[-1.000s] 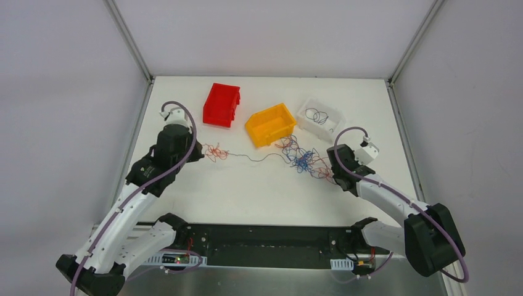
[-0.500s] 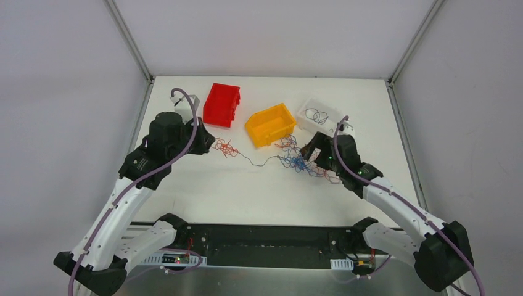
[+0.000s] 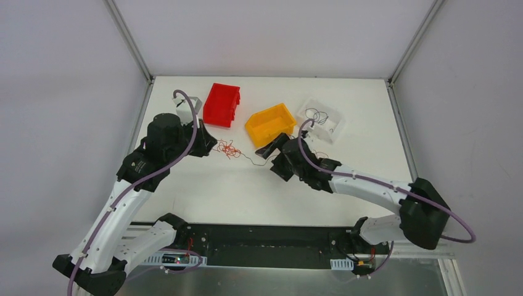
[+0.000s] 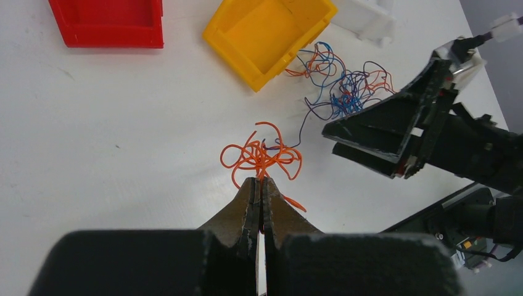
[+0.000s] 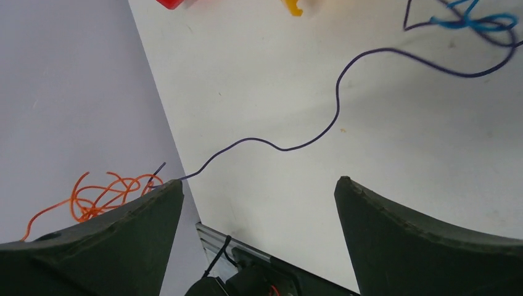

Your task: Untangle the cables

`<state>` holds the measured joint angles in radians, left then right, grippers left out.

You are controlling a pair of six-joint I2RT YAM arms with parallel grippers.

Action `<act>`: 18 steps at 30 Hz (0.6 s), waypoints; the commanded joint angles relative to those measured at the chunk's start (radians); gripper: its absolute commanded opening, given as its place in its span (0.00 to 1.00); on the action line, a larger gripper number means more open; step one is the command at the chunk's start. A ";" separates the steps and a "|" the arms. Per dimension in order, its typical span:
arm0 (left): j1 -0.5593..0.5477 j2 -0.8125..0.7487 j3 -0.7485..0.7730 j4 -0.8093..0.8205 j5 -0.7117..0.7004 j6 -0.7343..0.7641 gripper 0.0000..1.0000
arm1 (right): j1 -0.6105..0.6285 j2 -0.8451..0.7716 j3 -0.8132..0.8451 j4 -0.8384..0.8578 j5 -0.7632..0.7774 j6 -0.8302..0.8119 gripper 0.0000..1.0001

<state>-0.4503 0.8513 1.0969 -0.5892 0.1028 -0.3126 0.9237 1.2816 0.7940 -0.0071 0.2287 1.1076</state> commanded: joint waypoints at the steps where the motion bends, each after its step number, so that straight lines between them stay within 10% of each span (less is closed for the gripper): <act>1: 0.004 -0.024 -0.005 0.005 0.036 0.032 0.00 | 0.073 0.125 0.104 0.148 0.039 0.266 0.97; 9: 0.004 -0.093 -0.070 0.003 0.040 0.033 0.00 | 0.089 0.319 0.108 0.409 0.011 0.543 0.87; 18: 0.003 -0.103 -0.080 -0.038 -0.011 0.039 0.00 | 0.092 0.340 0.059 0.421 0.077 0.558 0.00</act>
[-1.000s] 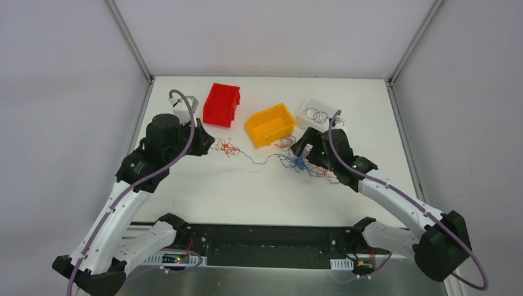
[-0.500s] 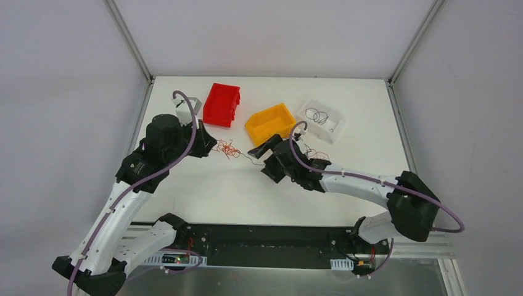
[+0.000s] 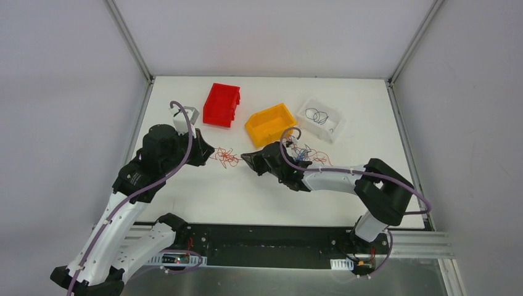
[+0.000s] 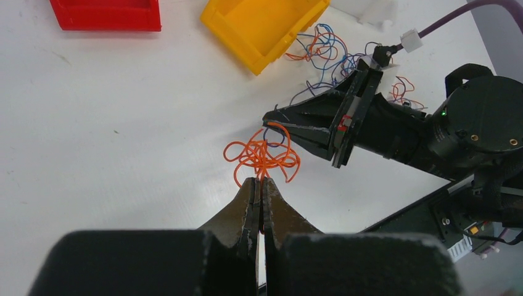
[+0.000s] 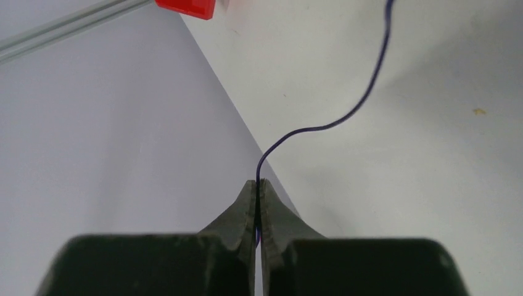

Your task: Untangle the cables

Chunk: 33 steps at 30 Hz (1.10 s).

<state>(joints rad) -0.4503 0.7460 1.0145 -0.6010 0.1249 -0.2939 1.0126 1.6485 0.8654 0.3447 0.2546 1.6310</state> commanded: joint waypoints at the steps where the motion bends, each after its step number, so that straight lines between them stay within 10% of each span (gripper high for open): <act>1: 0.004 0.011 0.009 -0.048 -0.067 0.017 0.00 | -0.001 -0.047 -0.039 0.068 0.066 0.009 0.00; 14: 0.005 0.070 0.041 -0.105 -0.372 0.028 0.00 | -0.170 -0.473 -0.349 -0.237 0.306 -0.478 0.00; 22: 0.005 0.150 0.052 -0.007 -0.278 0.019 0.00 | -0.224 -0.625 -0.374 -0.258 0.393 -0.935 0.00; 33: 0.004 0.395 0.184 0.107 -0.061 -0.050 0.00 | -0.291 -0.576 -0.398 -0.288 0.390 -1.072 0.01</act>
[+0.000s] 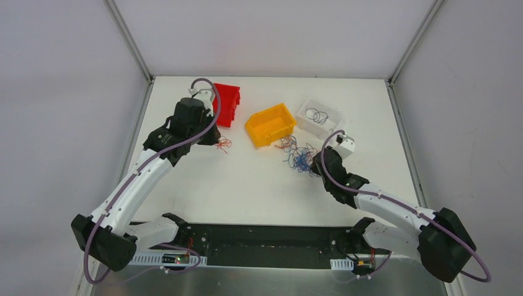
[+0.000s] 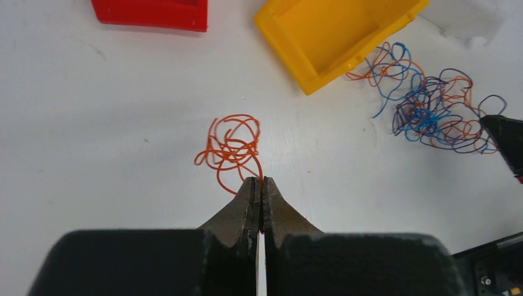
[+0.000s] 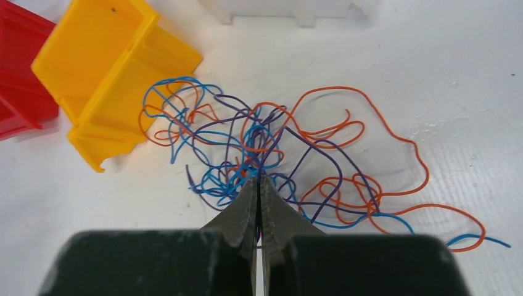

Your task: Untangle the cables

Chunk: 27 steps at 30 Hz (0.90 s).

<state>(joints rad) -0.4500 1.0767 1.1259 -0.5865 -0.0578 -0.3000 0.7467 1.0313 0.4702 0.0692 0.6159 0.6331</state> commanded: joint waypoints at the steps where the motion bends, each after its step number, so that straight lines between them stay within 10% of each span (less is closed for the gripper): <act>1: 0.004 0.089 0.083 0.112 0.147 -0.055 0.00 | -0.032 0.064 0.001 -0.012 0.021 -0.073 0.01; 5: -0.007 0.176 0.126 0.157 0.188 -0.081 0.00 | -0.040 0.133 0.008 -0.002 -0.006 -0.049 0.09; 8: -0.021 0.228 0.163 0.178 0.197 -0.085 0.00 | -0.043 0.147 0.020 -0.009 -0.022 -0.050 0.68; 10: -0.030 0.261 0.187 0.191 0.205 -0.085 0.00 | -0.050 0.140 0.019 -0.009 -0.028 -0.047 0.81; 27: -0.047 0.619 0.379 0.349 0.286 -0.117 0.00 | -0.085 -0.013 -0.067 0.041 -0.004 -0.023 0.84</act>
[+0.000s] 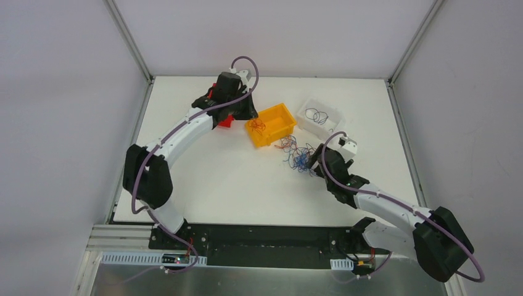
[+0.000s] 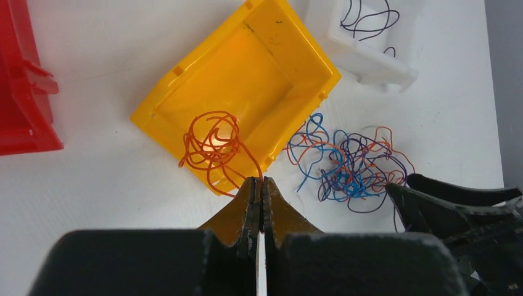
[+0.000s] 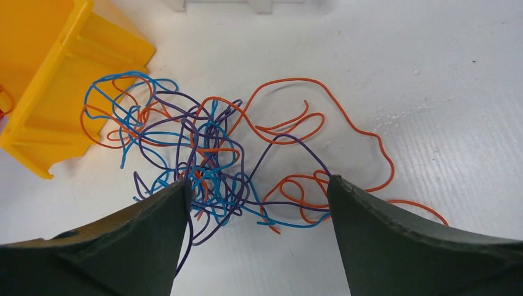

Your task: Untangle the cables

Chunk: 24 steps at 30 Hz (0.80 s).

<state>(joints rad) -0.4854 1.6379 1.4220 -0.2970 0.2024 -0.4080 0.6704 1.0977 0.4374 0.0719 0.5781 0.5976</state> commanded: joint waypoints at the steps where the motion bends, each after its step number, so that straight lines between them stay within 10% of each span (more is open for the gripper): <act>1: -0.012 0.083 0.104 0.060 0.031 -0.007 0.00 | -0.011 -0.099 -0.046 0.045 0.042 0.015 0.84; 12: -0.016 0.309 0.244 0.067 0.092 -0.030 0.01 | -0.043 -0.153 -0.071 0.038 0.048 0.030 0.84; 17: -0.018 0.266 0.161 0.059 0.043 -0.022 0.72 | -0.053 -0.162 -0.077 0.043 0.038 0.032 0.84; 24: -0.020 0.019 -0.043 0.058 0.000 0.064 0.82 | -0.062 -0.148 -0.071 0.041 0.003 0.017 0.84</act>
<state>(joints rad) -0.4980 1.8416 1.4479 -0.2531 0.2237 -0.4046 0.6170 0.9516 0.3622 0.0917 0.5941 0.6182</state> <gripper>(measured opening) 0.809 0.839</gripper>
